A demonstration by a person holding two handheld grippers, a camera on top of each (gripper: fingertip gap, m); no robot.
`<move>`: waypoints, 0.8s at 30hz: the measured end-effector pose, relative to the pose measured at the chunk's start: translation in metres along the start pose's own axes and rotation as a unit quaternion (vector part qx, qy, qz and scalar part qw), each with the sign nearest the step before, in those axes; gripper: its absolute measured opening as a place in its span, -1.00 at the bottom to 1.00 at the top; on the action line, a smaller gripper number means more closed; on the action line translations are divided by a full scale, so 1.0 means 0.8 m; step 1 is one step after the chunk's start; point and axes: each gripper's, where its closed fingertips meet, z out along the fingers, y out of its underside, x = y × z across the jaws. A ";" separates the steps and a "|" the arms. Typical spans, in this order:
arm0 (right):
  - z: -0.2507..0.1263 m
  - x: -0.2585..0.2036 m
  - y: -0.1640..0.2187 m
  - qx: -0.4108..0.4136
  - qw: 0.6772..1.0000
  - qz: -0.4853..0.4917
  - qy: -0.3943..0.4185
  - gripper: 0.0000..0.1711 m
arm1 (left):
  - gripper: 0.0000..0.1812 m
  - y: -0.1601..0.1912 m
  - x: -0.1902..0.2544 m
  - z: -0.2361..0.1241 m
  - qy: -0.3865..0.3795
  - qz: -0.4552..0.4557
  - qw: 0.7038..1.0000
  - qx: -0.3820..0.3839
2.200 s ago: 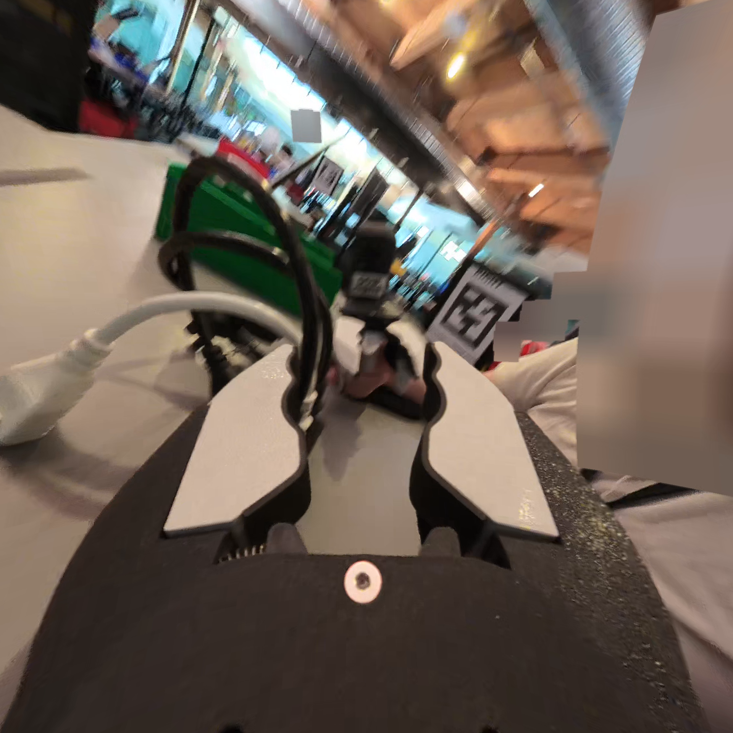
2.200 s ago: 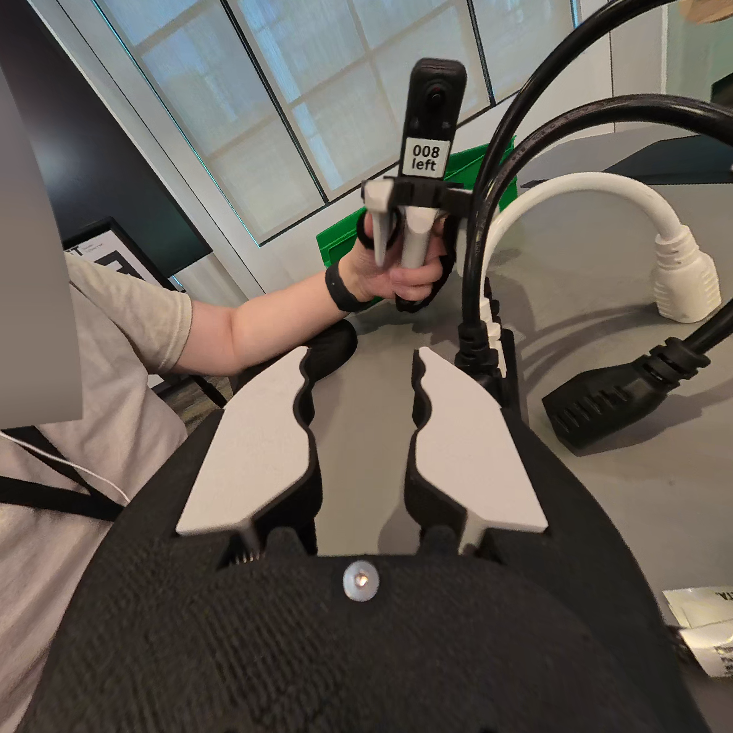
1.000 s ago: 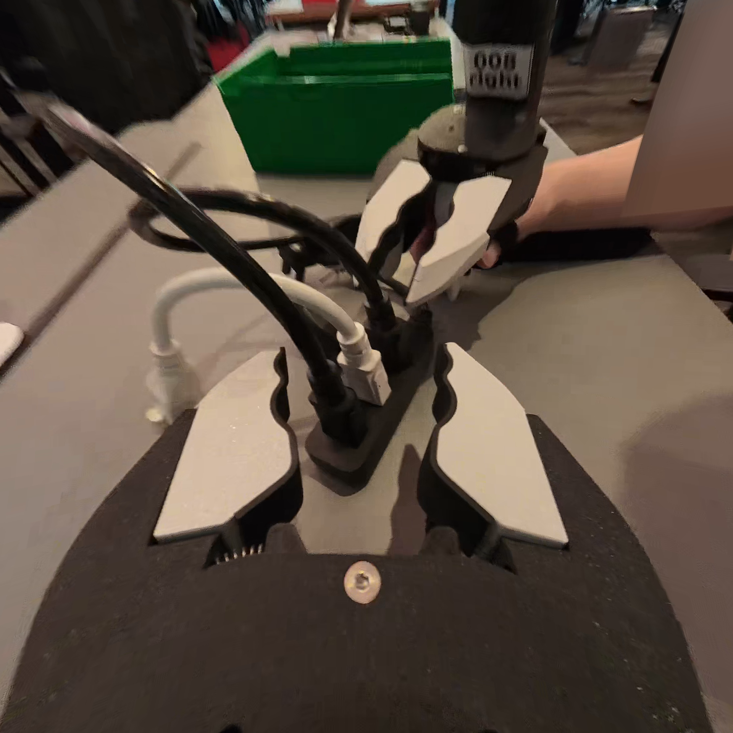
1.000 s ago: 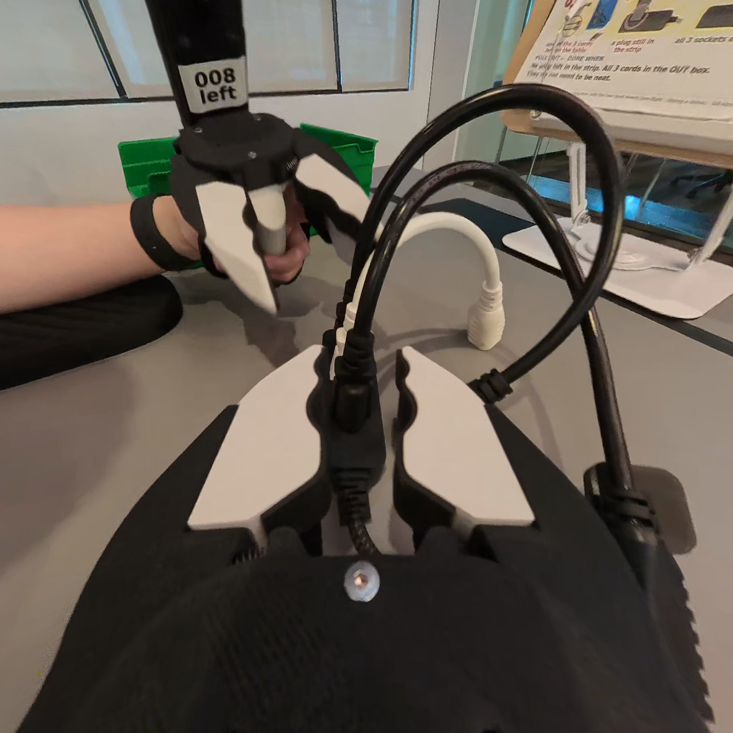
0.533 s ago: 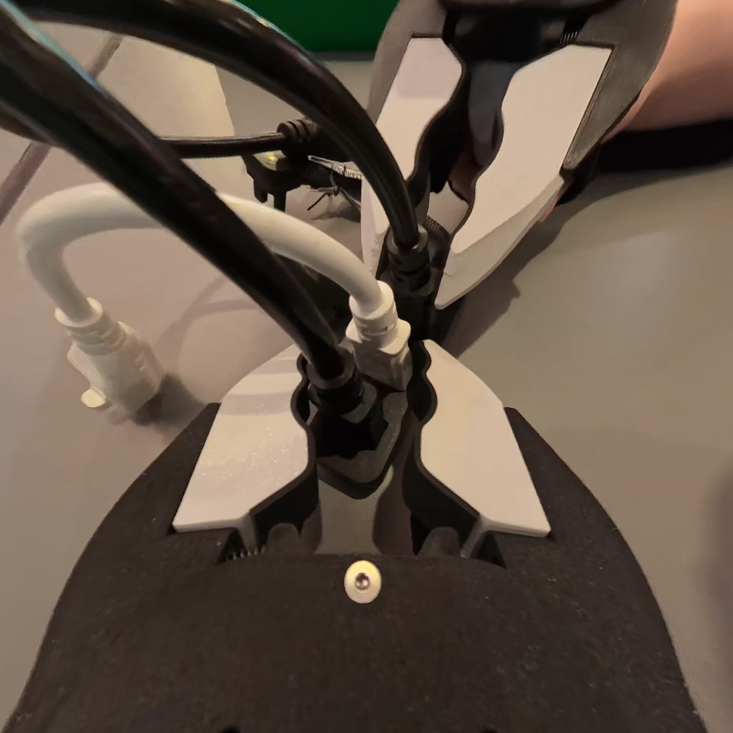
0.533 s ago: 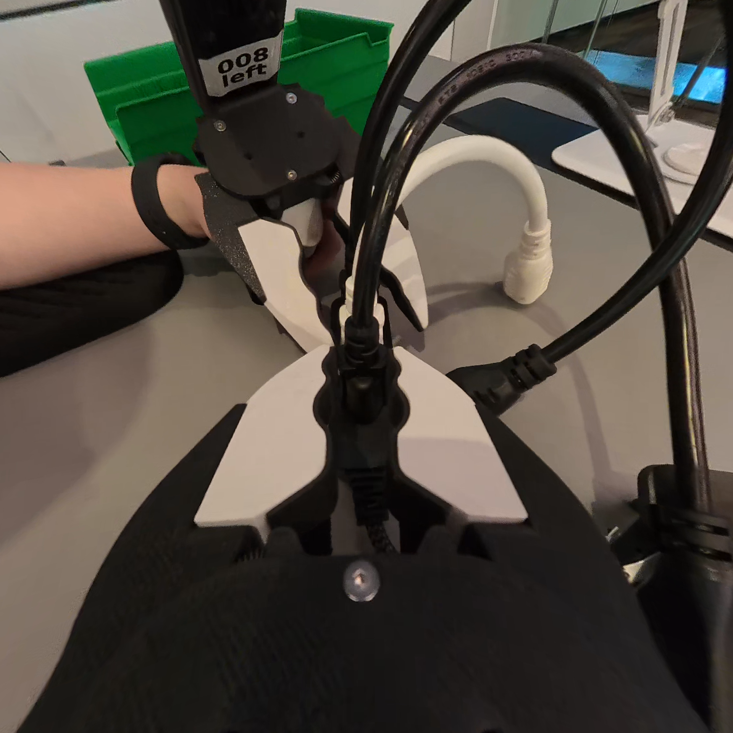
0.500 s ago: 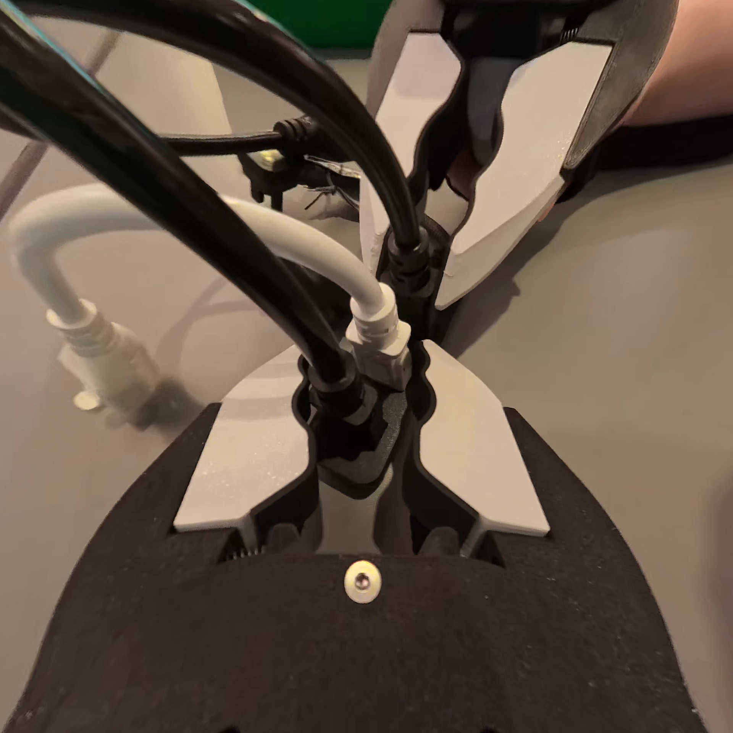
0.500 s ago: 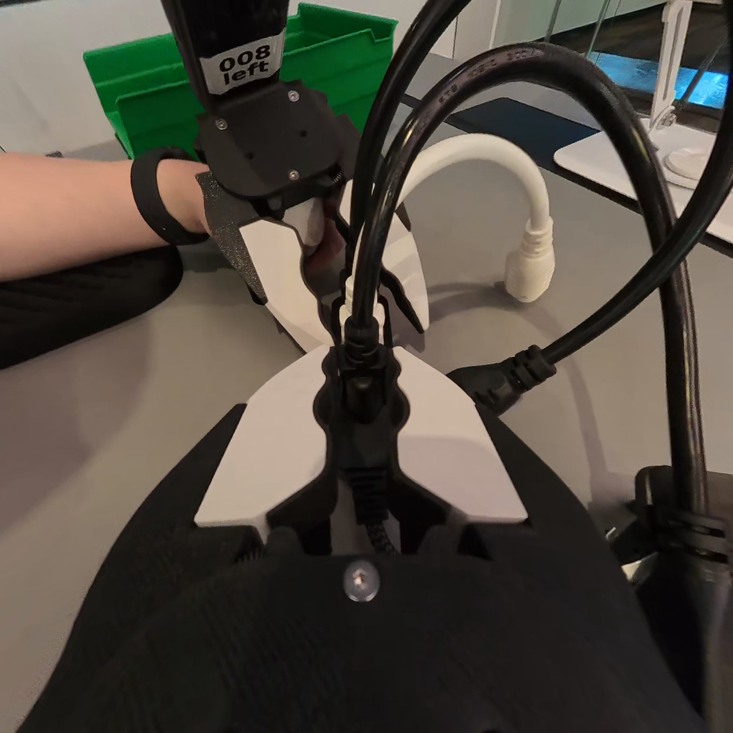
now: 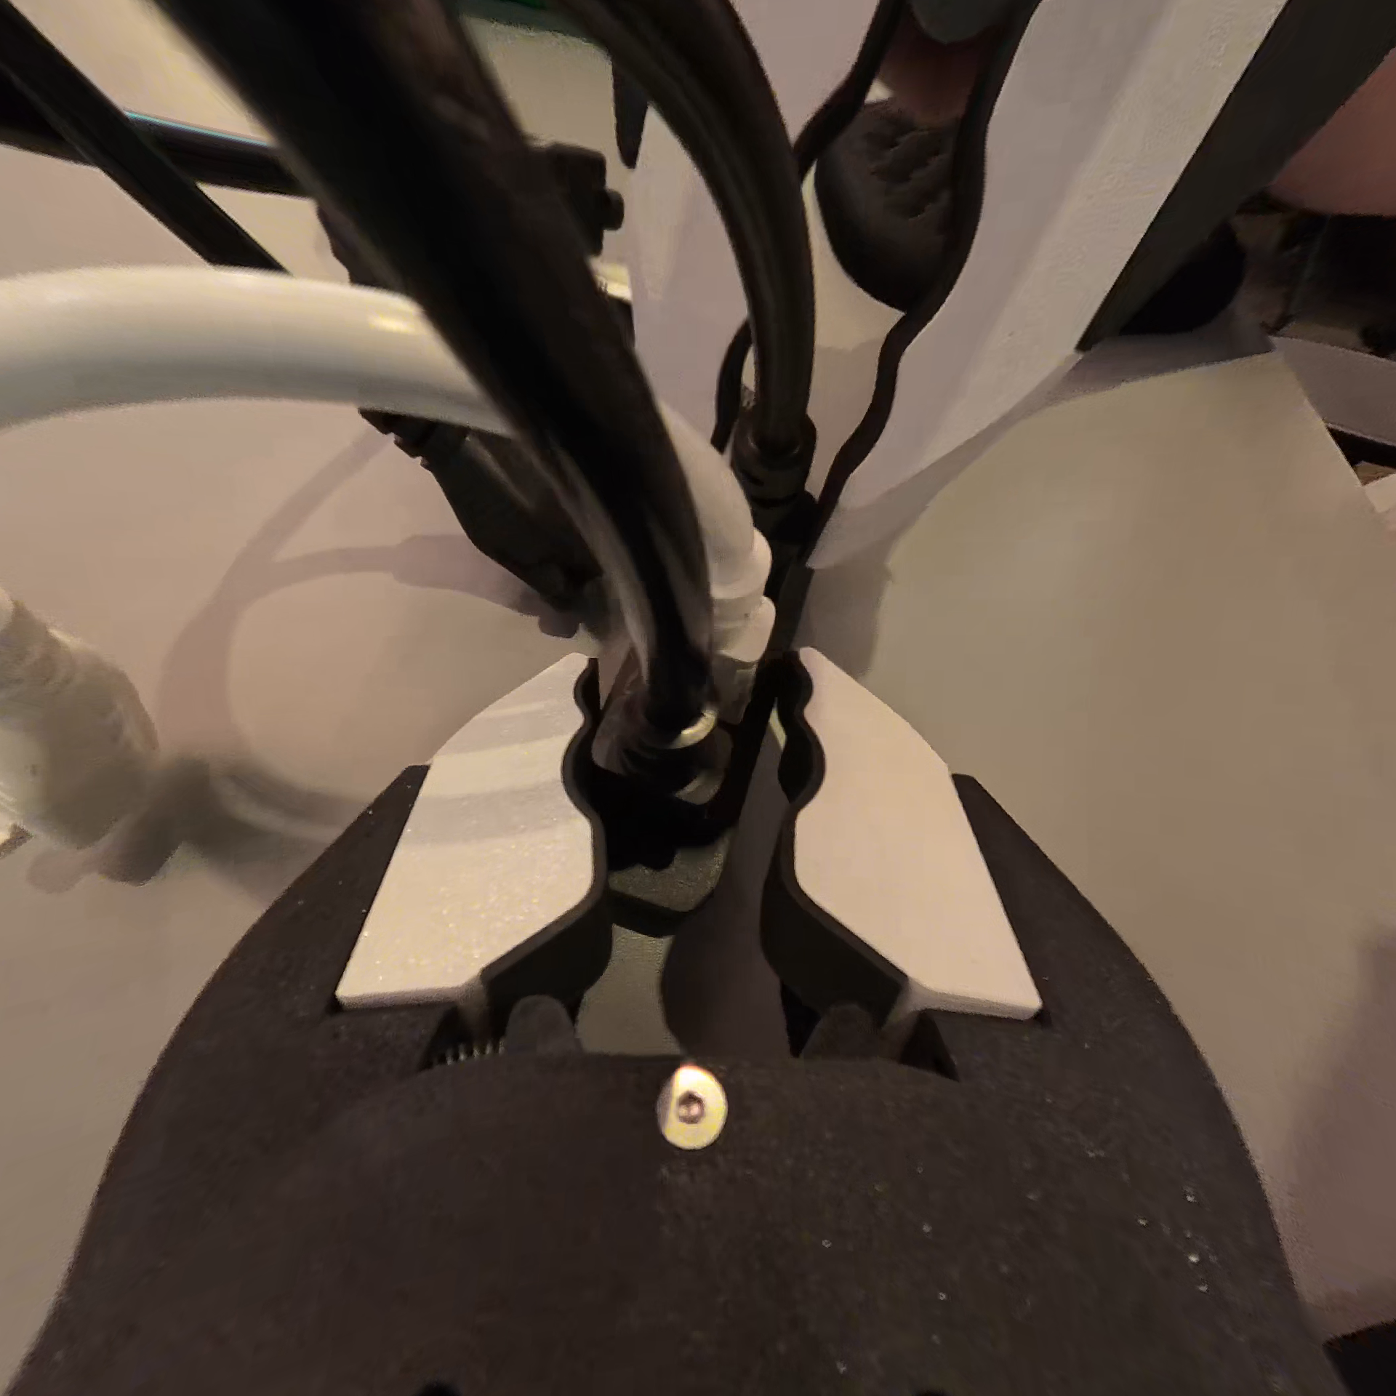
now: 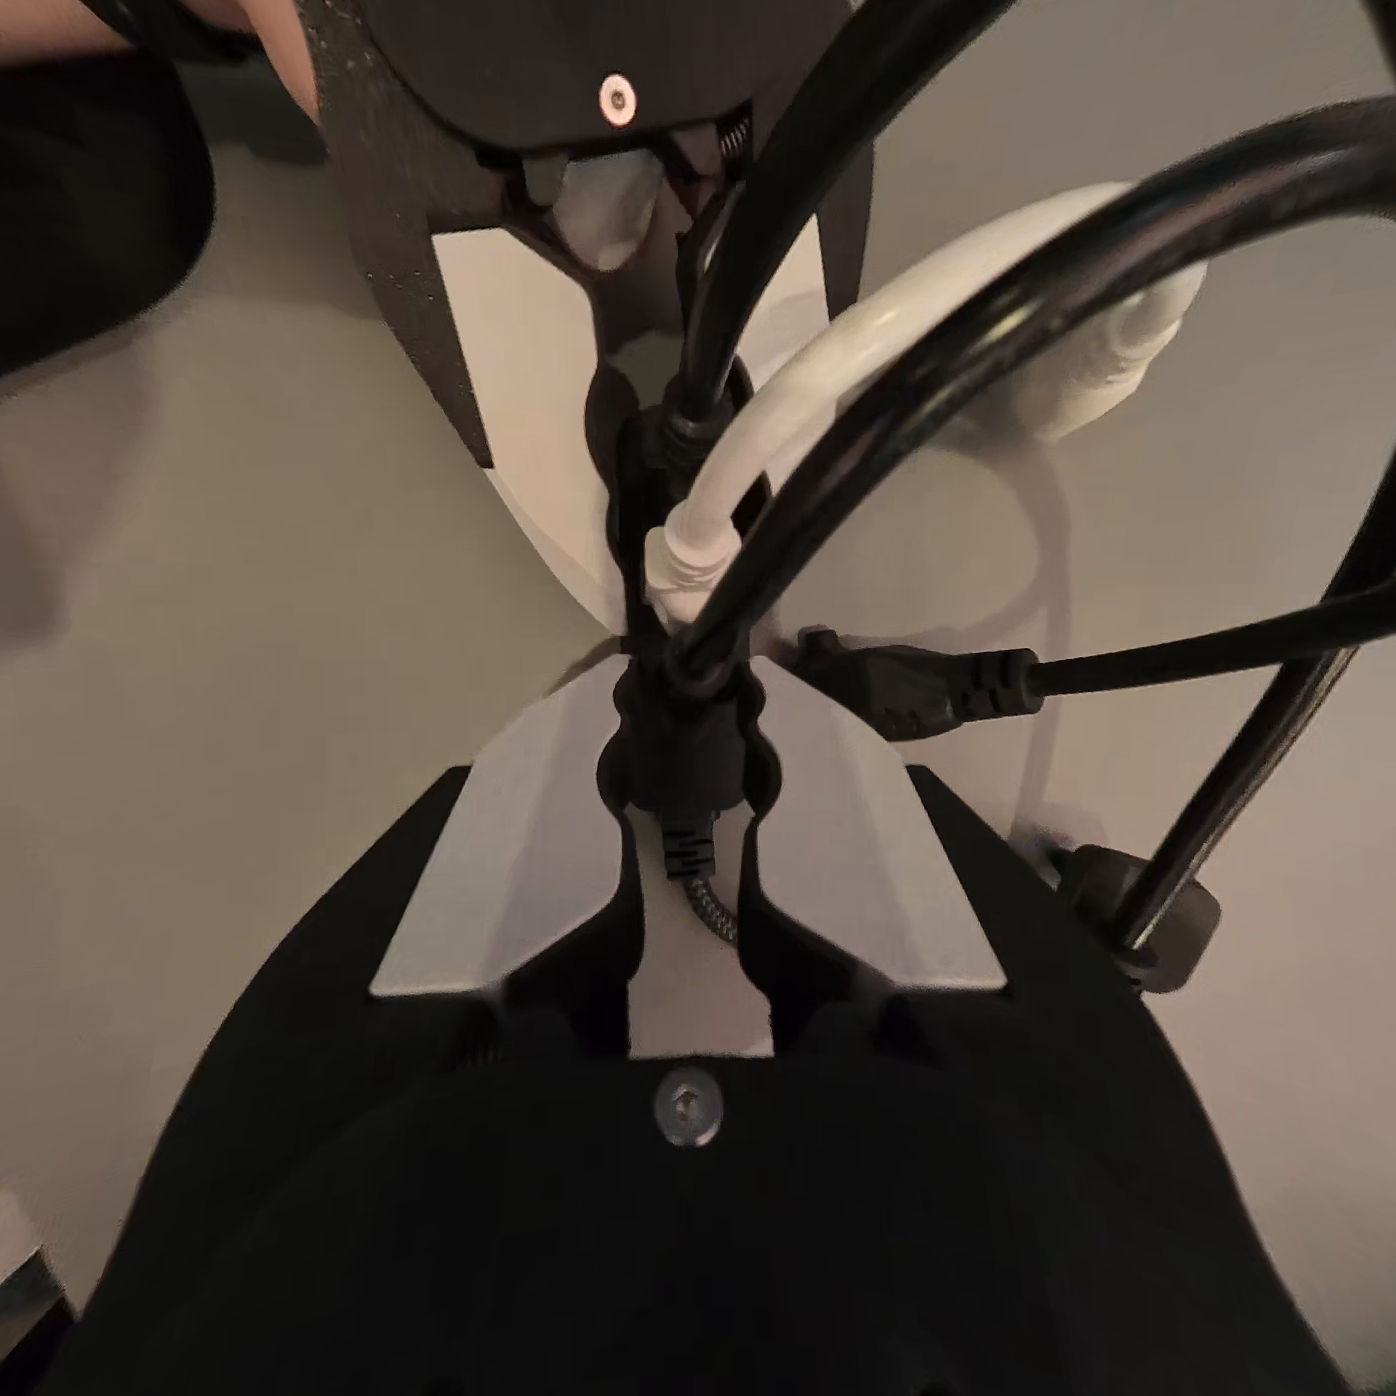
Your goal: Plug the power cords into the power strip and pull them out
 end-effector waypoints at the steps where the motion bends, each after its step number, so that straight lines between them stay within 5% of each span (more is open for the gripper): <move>1: 0.000 0.000 0.000 -0.013 1.000 -0.001 0.002 -0.71 | -0.48 0.001 0.000 0.001 -0.002 0.003 1.000 -0.003; 5: 0.000 0.000 0.002 -0.039 0.999 0.015 0.006 -0.70 | -0.34 0.020 0.000 0.015 -0.026 0.035 0.997 -0.068; 17: 0.013 -0.002 0.018 -0.147 0.989 -0.034 -0.013 -0.68 | -0.43 0.018 0.001 0.019 -0.030 0.044 0.996 -0.069; 24: 0.016 -0.005 0.019 -0.138 0.988 -0.049 -0.043 -0.70 | -0.46 0.017 0.003 0.021 -0.027 0.050 0.996 -0.068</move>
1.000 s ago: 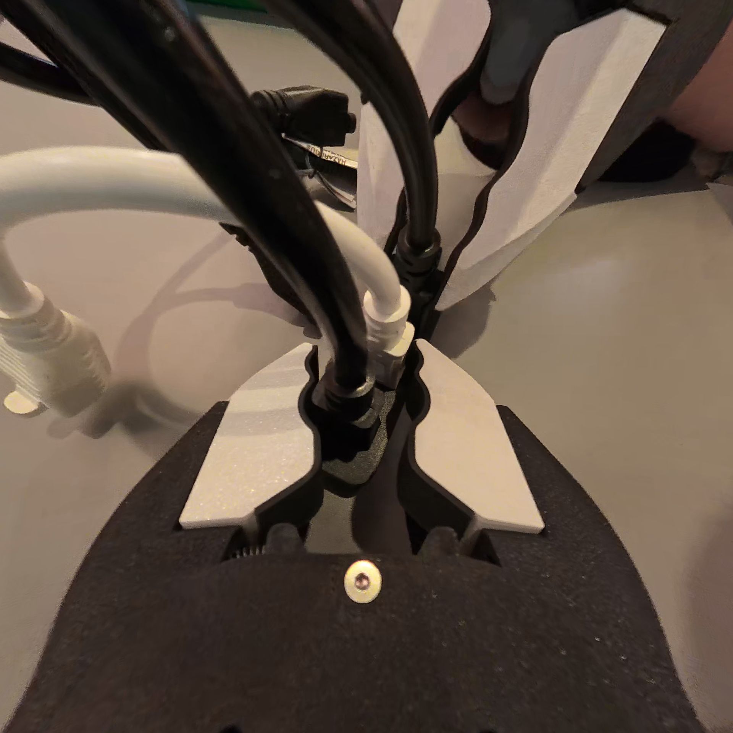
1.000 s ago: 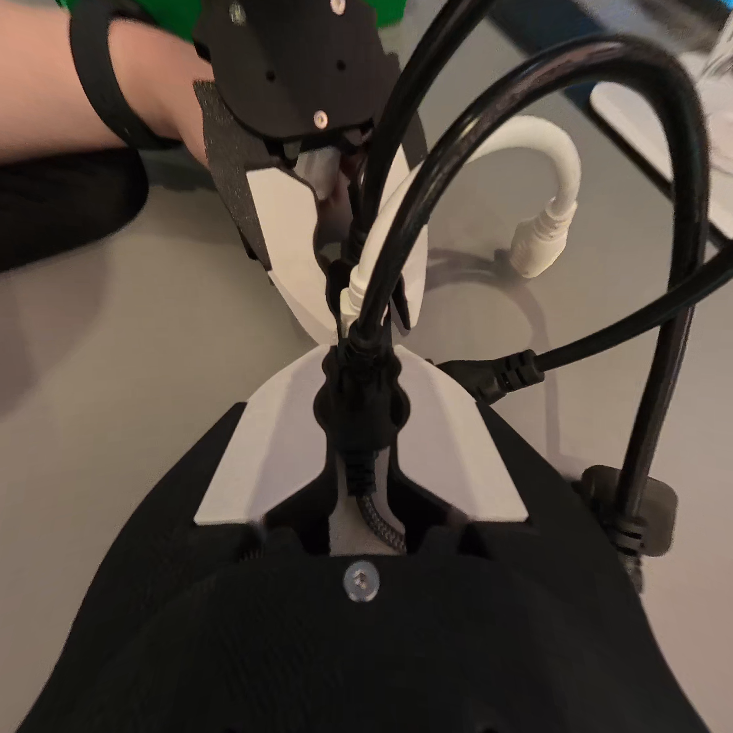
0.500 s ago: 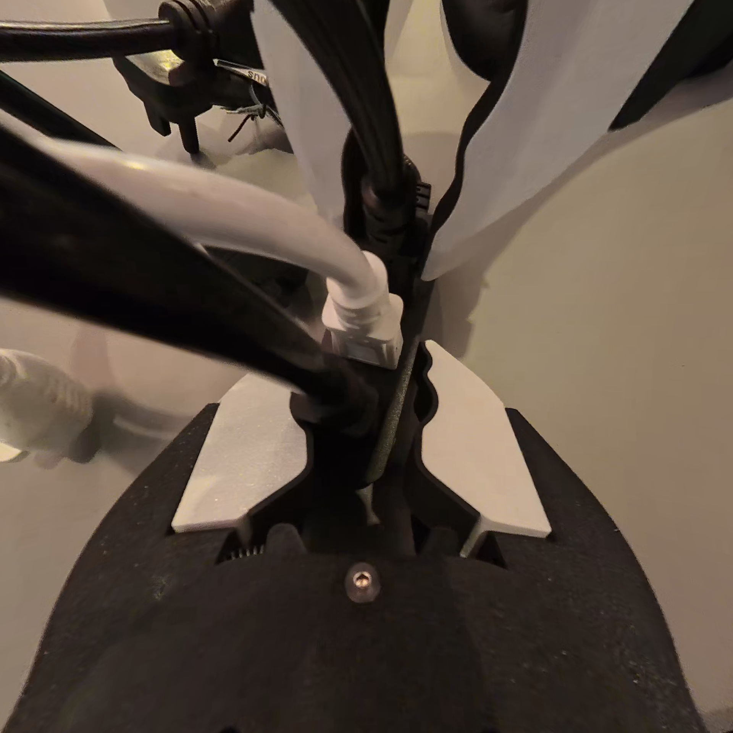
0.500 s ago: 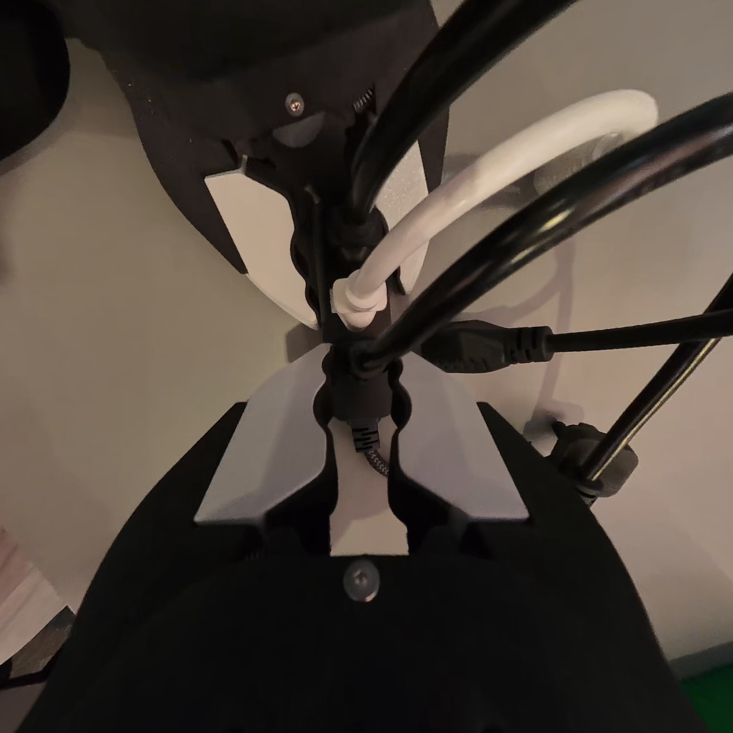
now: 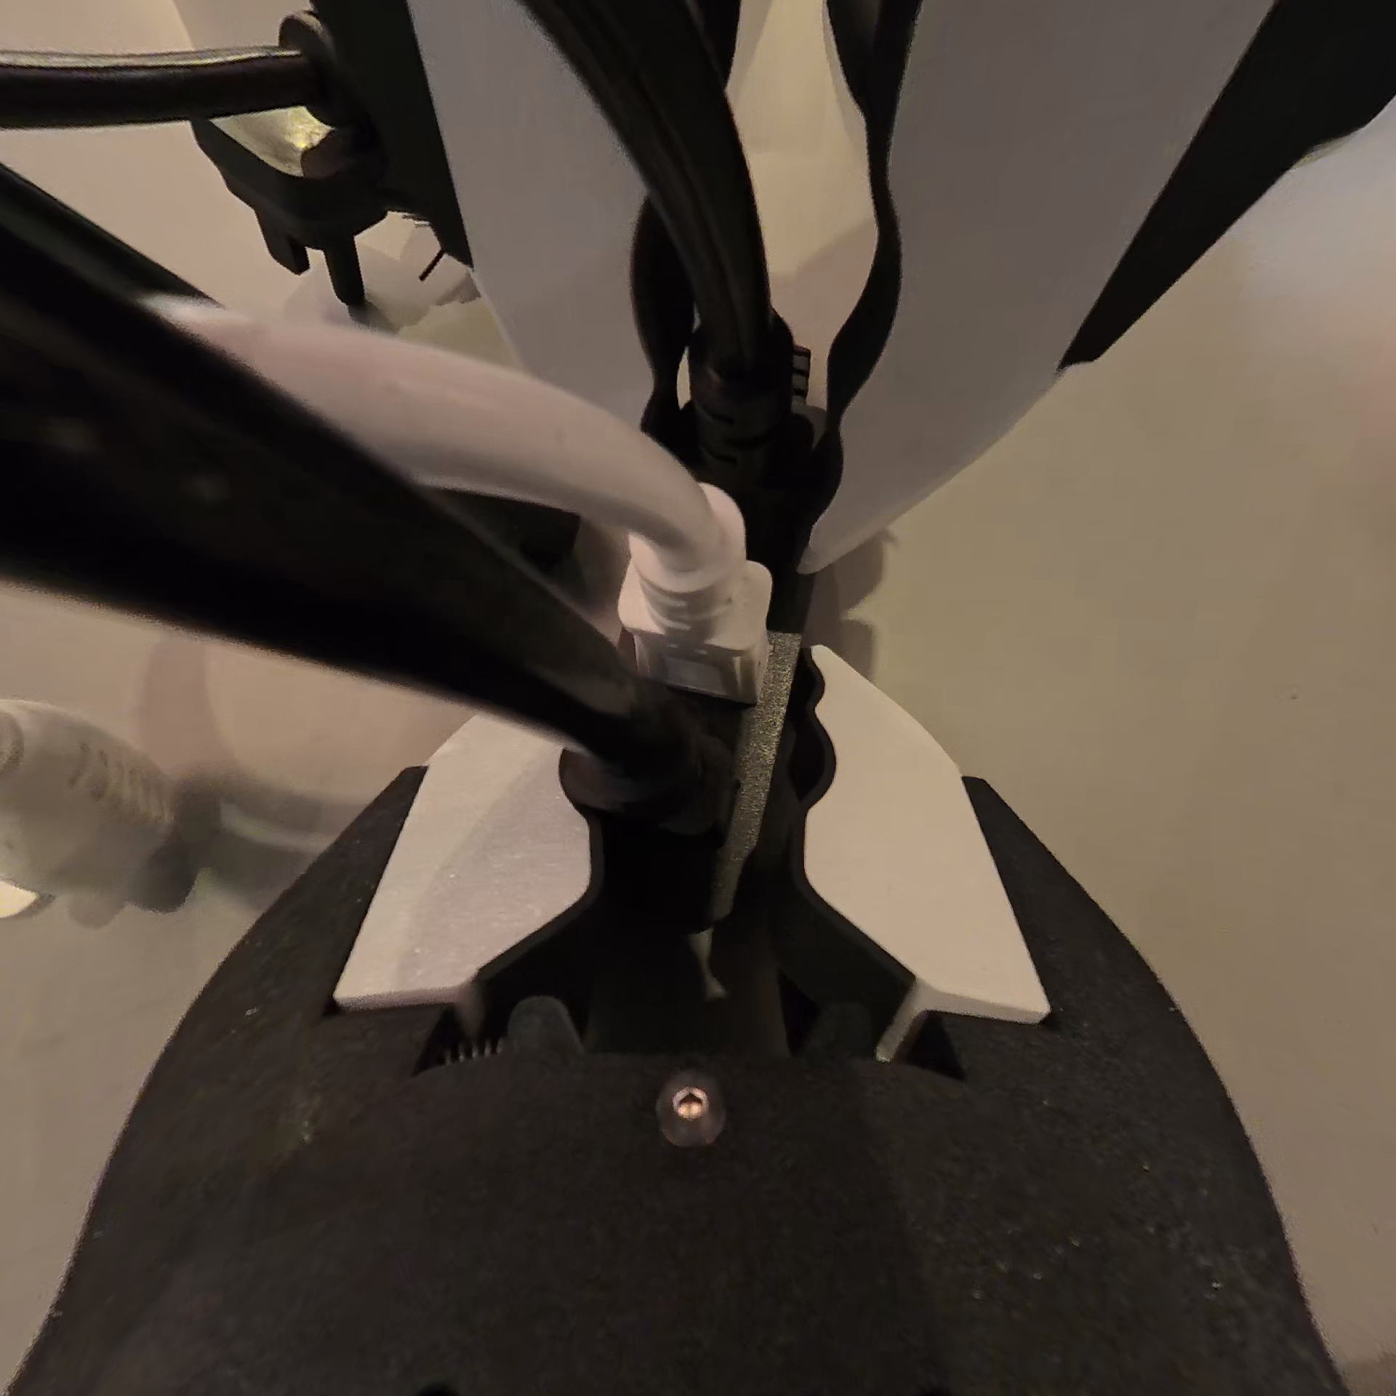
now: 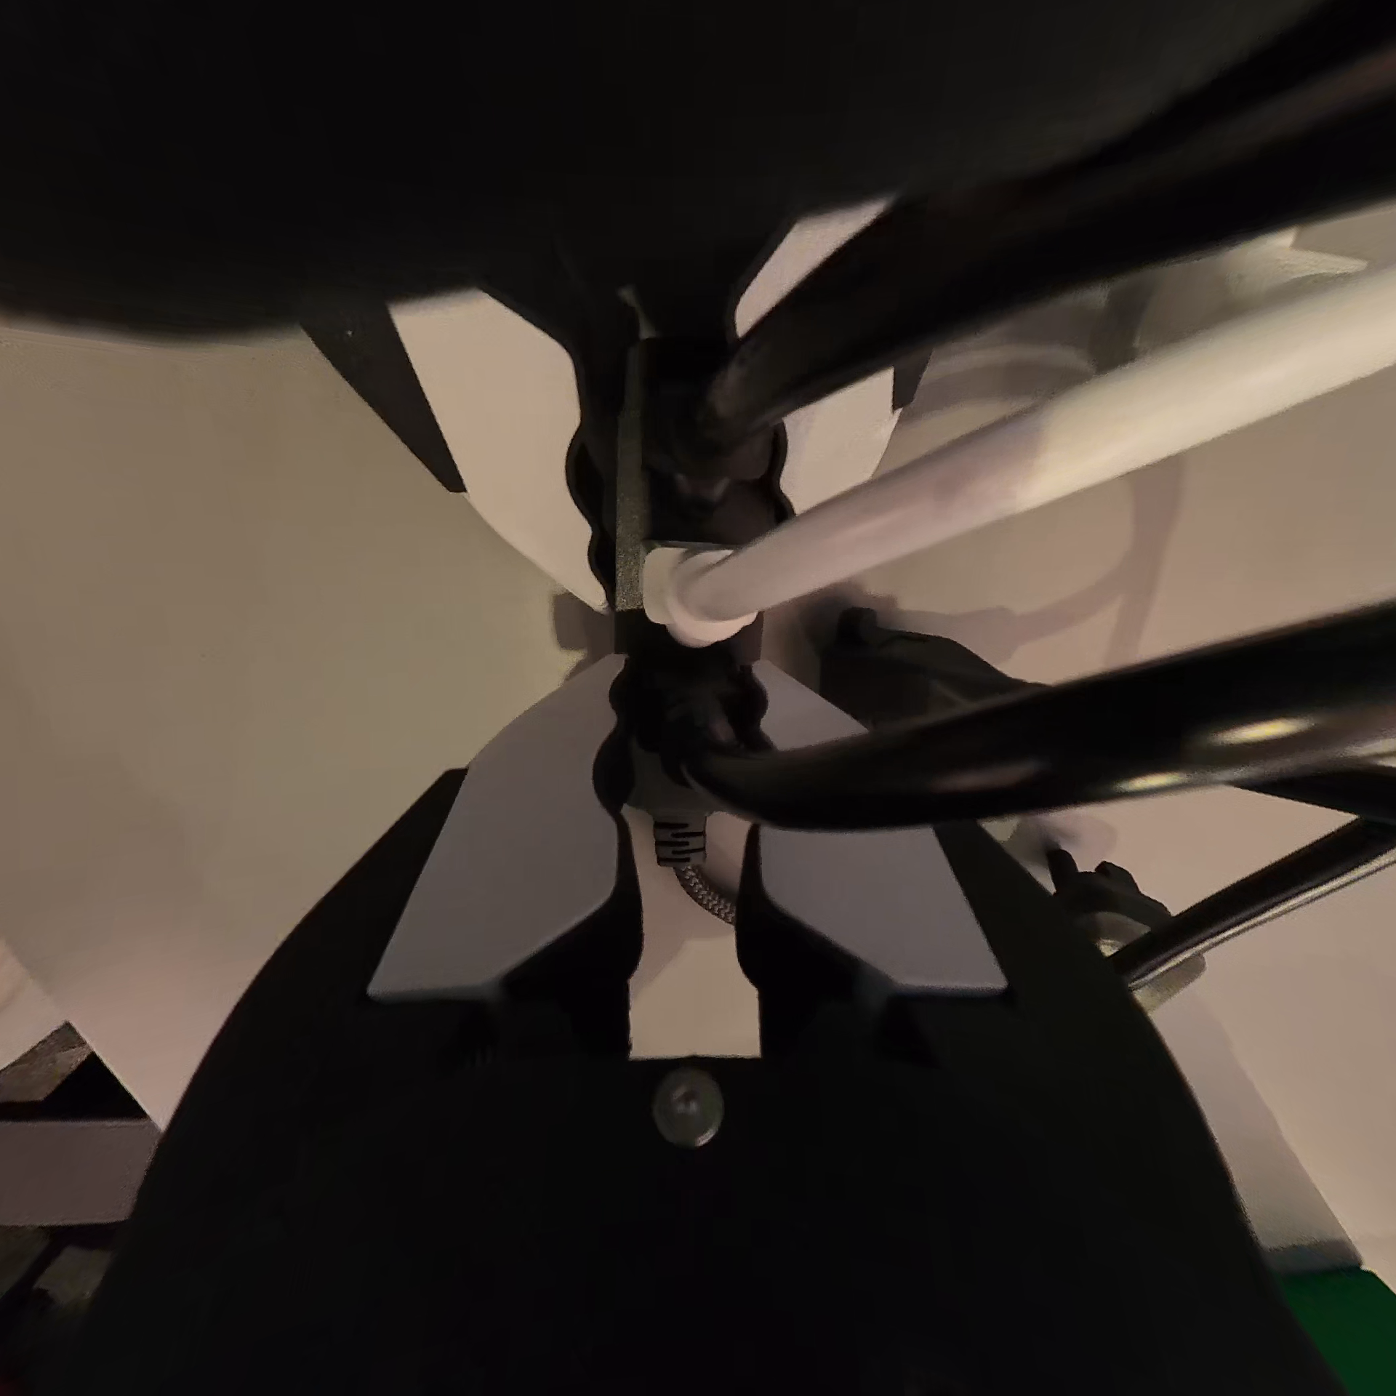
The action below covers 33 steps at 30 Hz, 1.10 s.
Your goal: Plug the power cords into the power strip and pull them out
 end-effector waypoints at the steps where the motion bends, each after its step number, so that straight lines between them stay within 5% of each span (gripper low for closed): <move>1: 0.000 0.000 0.000 -0.002 1.000 -0.005 0.000 -0.70 | -0.46 0.000 0.000 0.000 0.001 0.001 1.000 0.001; 28: 0.003 0.000 0.012 0.041 0.997 -0.072 -0.003 -0.67 | -0.47 -0.004 0.004 0.004 -0.001 -0.003 1.000 0.001; 33: 0.004 -0.001 0.010 0.118 0.991 -0.059 0.004 -0.67 | -0.47 -0.004 0.004 0.003 -0.001 -0.003 1.000 0.001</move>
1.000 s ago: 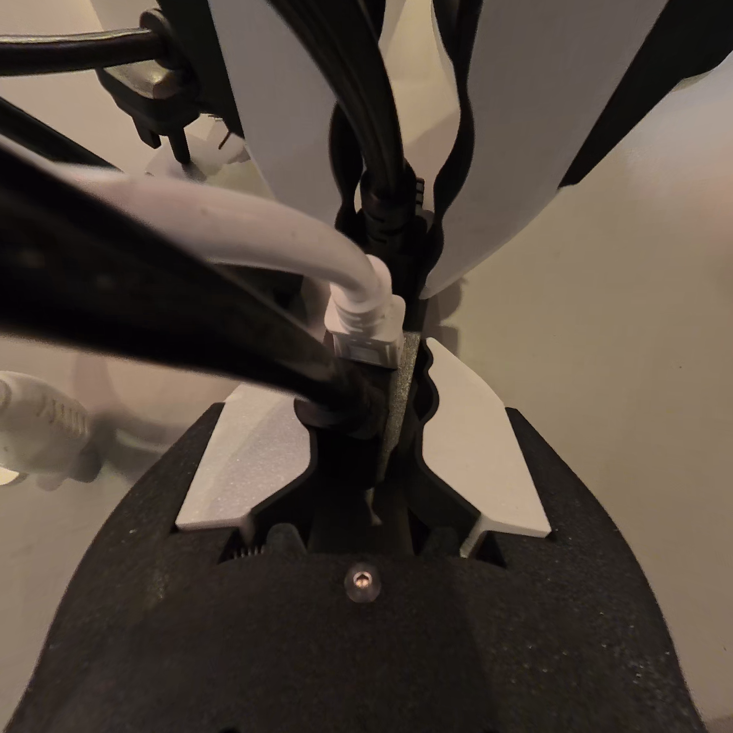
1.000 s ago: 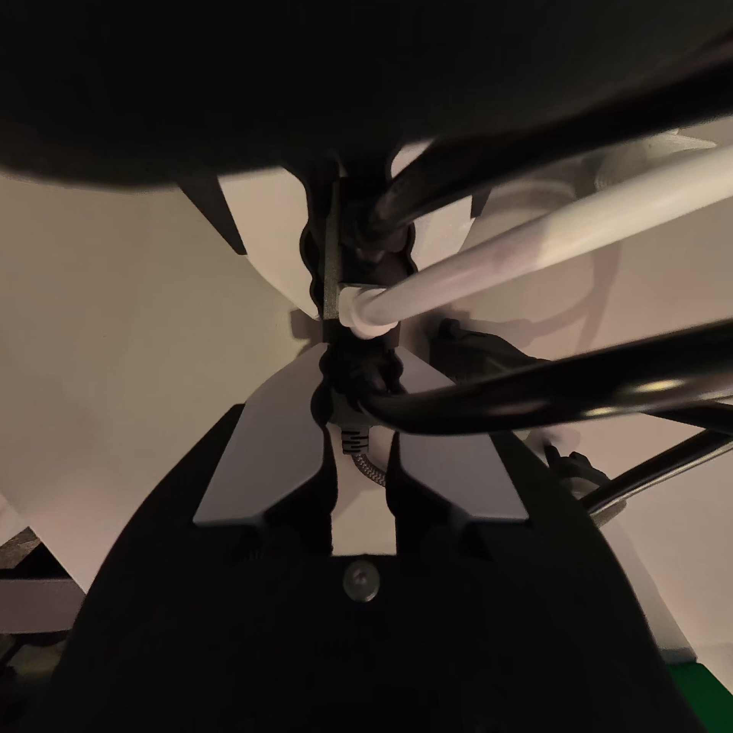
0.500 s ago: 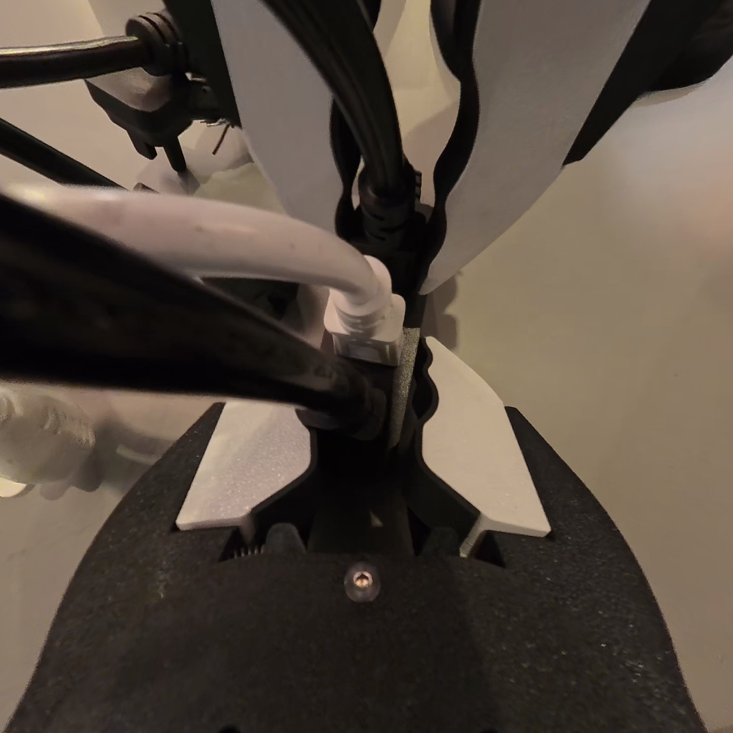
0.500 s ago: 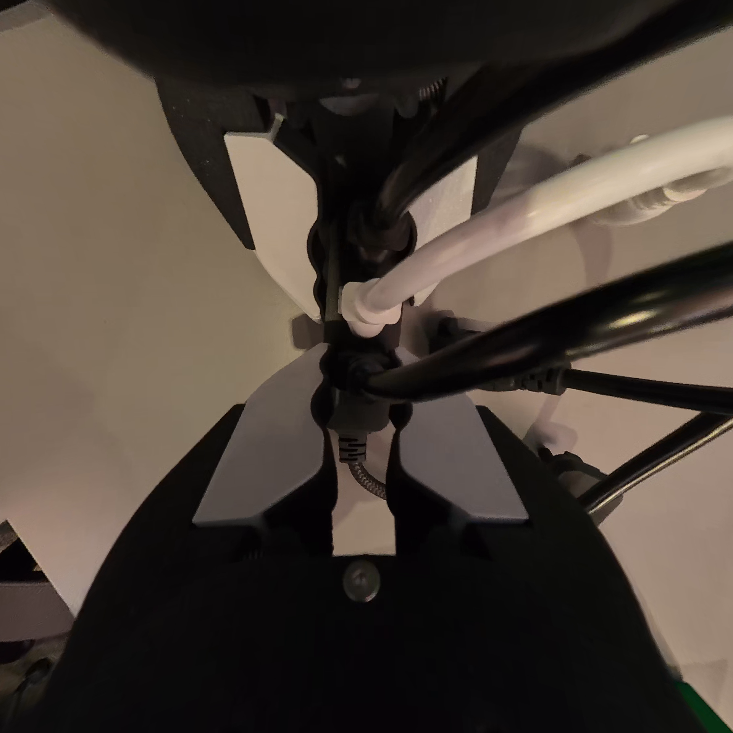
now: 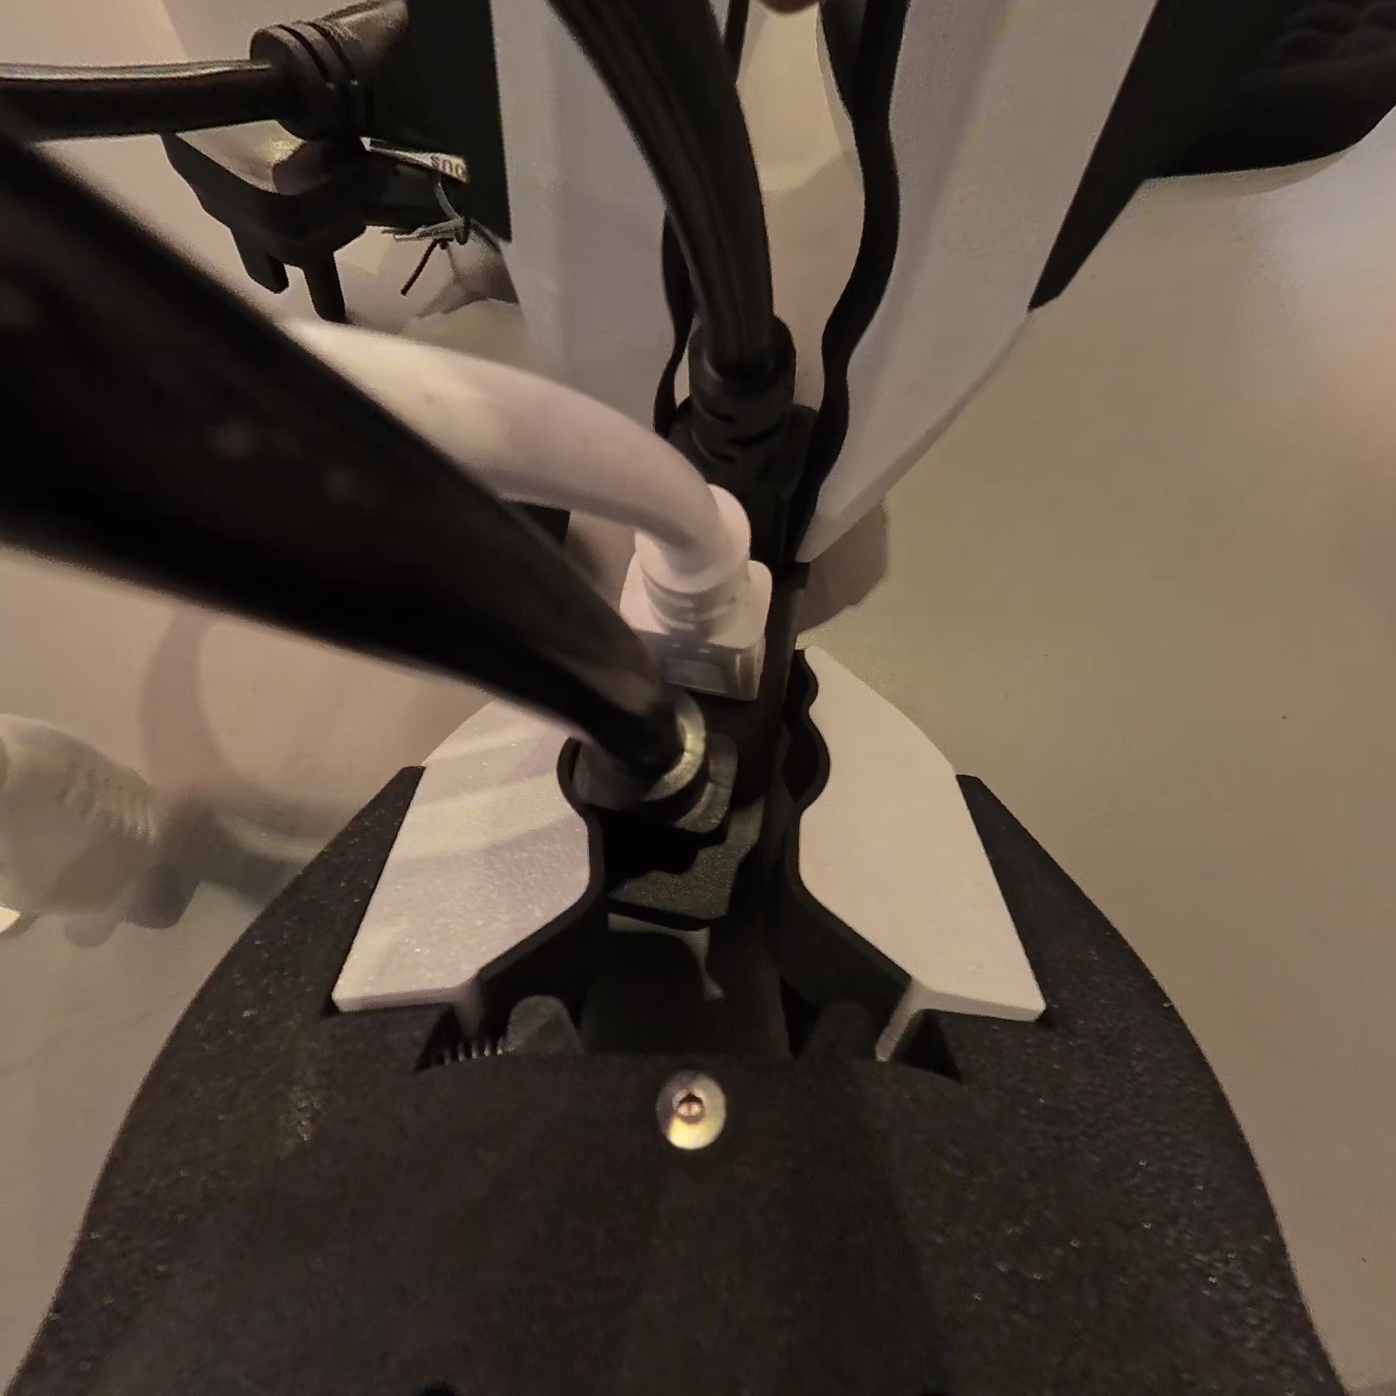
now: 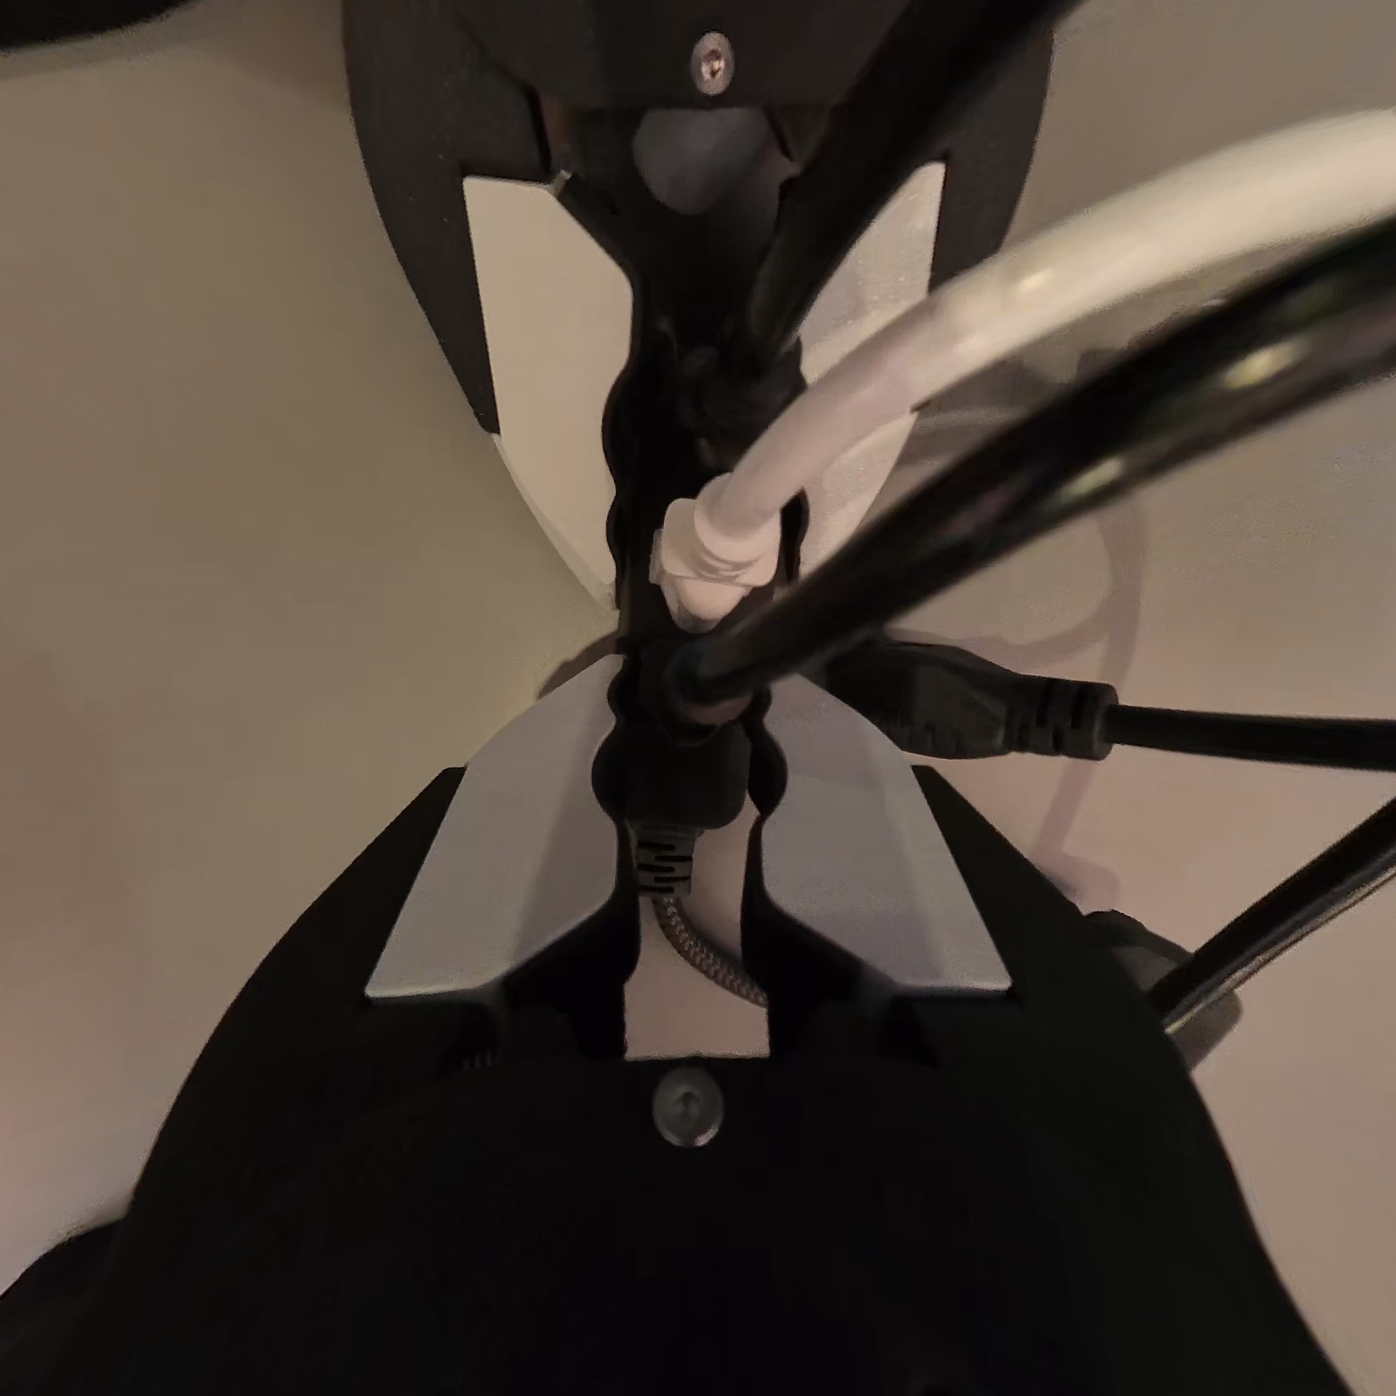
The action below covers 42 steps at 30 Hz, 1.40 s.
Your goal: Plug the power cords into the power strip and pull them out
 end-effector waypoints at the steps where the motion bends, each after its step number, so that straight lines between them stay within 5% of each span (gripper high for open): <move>1: 0.000 0.000 0.000 0.017 1.000 0.001 0.003 -0.67 | -0.47 0.000 0.000 0.000 0.000 0.000 1.000 0.000; 7: 0.000 0.000 -0.003 0.055 0.998 0.014 0.012 -0.68 | -0.47 0.000 0.001 0.000 0.001 0.001 1.000 0.000; 19: -0.006 0.001 -0.010 0.270 0.955 0.125 -0.012 -0.71 | -0.48 -0.001 0.002 0.001 0.003 0.006 1.000 0.000; 42: -0.021 0.007 -0.032 0.335 0.932 0.133 0.035 -0.73 | -0.47 0.000 0.005 -0.010 0.037 -0.035 0.999 0.018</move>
